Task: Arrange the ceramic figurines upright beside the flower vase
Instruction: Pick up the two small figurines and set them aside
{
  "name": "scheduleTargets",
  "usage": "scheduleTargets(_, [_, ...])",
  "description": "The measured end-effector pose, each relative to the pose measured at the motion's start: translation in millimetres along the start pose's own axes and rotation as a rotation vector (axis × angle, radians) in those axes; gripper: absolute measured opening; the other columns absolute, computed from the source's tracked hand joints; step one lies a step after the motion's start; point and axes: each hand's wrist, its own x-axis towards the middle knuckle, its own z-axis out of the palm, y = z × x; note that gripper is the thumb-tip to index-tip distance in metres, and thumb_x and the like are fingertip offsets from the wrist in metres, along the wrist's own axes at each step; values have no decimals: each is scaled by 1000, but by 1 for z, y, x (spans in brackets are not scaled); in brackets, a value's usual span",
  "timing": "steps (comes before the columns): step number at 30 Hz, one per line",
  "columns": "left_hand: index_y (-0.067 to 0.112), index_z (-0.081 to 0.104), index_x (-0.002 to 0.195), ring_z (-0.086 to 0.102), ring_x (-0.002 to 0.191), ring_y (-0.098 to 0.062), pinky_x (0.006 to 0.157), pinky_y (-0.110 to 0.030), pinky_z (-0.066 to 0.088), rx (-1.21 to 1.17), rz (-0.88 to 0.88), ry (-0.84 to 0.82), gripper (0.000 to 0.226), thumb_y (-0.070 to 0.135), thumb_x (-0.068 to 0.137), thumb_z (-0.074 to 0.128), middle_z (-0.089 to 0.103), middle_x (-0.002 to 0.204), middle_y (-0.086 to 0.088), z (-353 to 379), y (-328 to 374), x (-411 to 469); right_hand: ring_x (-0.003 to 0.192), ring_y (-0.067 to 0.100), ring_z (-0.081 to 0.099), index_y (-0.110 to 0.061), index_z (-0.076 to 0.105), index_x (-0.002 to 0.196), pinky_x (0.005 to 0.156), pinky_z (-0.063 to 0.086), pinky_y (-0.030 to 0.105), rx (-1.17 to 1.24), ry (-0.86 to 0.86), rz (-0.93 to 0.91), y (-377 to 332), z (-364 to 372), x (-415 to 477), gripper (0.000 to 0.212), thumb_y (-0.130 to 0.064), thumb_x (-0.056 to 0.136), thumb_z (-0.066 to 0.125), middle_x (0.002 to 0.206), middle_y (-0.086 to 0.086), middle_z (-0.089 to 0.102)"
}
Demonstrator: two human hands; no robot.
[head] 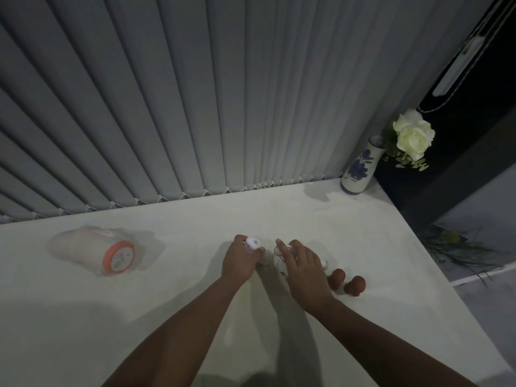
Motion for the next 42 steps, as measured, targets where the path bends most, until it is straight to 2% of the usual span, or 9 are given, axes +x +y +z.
scheduleTargets(7, [19, 50, 96, 64, 84, -24, 76, -38, 52, 95, 71, -27, 30, 38, 79, 66, 67, 92, -4, 8, 5, 4, 117, 31, 55, -30, 32, 144, 94, 50, 40, 81, 1, 75, -4, 5, -13, 91, 6, 68, 67, 135, 10, 53])
scheduleTargets(14, [18, 50, 105, 64, 91, -25, 83, -38, 53, 114, 69, -45, 37, 44, 83, 63, 67, 100, -4, 10, -3, 6, 111, 32, 59, -26, 40, 141, 89, 53, 40, 106, 54, 112, -2, 4, -15, 88, 9, 66, 70, 128, 14, 58])
scheduleTargets(19, [17, 51, 111, 60, 89, -20, 78, -31, 47, 111, 110, -71, 36, 40, 86, 61, 65, 103, -2, 10, -6, 6, 107, 30, 60, -25, 39, 142, 87, 53, 37, 89, 70, 98, -2, 0, -16, 89, 9, 65, 67, 125, 12, 58])
scheduleTargets(26, [11, 53, 119, 59, 98, -20, 81, -25, 42, 116, 167, -117, 38, 30, 88, 64, 63, 117, -8, 3, -11, 6, 112, 31, 58, -26, 36, 141, 94, 52, 41, 78, 29, 68, 0, -6, -14, 86, 1, 65, 64, 130, 12, 58])
scheduleTargets(29, [11, 47, 128, 58, 113, -26, 93, -32, 45, 128, 117, -99, 47, 31, 88, 63, 59, 128, -9, -2, -21, -2, 121, 34, 53, -21, 36, 141, 103, 47, 48, 63, 25, 67, -7, -9, -14, 84, -6, 64, 68, 138, 13, 53])
scheduleTargets(32, [16, 45, 133, 58, 117, -25, 101, -35, 46, 133, 76, -45, 50, 31, 89, 62, 56, 135, -7, -16, -34, -11, 124, 35, 51, -19, 37, 140, 105, 44, 52, 56, 57, 59, -24, -14, -8, 83, -14, 66, 73, 141, 14, 50])
scheduleTargets(37, [15, 51, 128, 59, 111, -25, 99, -34, 46, 82, 63, 122, 40, 24, 90, 60, 58, 130, -8, -67, -66, -28, 128, 39, 47, -17, 40, 140, 106, 41, 54, 141, 83, 6, -63, -14, 6, 77, -17, 70, 74, 146, 17, 45])
scheduleTargets(42, [11, 58, 116, 61, 102, -27, 92, -37, 49, 54, 50, 373, 27, 12, 89, 60, 63, 116, -11, -130, -105, -46, 128, 40, 48, -16, 47, 136, 107, 37, 56, 153, 53, -55, -108, -5, 21, 70, -18, 70, 71, 146, 19, 44])
